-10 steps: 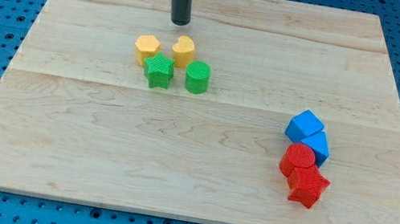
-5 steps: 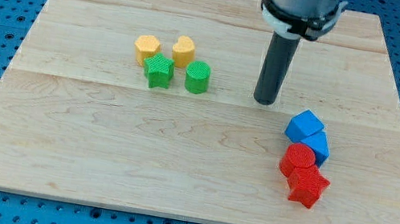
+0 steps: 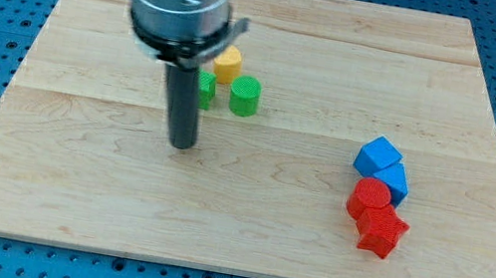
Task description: Move the green star and green circle a bit right
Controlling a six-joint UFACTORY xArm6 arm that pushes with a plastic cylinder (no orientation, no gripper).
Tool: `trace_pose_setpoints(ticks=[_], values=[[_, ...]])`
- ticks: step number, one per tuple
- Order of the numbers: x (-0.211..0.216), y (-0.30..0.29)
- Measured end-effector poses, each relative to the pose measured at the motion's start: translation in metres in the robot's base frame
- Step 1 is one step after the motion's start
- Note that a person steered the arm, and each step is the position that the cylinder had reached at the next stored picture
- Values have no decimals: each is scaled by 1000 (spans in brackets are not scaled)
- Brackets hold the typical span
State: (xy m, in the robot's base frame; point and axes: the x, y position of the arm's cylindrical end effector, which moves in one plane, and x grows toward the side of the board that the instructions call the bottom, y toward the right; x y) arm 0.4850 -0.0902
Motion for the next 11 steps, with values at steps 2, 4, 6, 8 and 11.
trace_pose_setpoints(ticks=[2, 4, 6, 8, 11], values=[[-21, -25], [-49, -25], [-72, -25], [-75, 5], [-48, 45]])
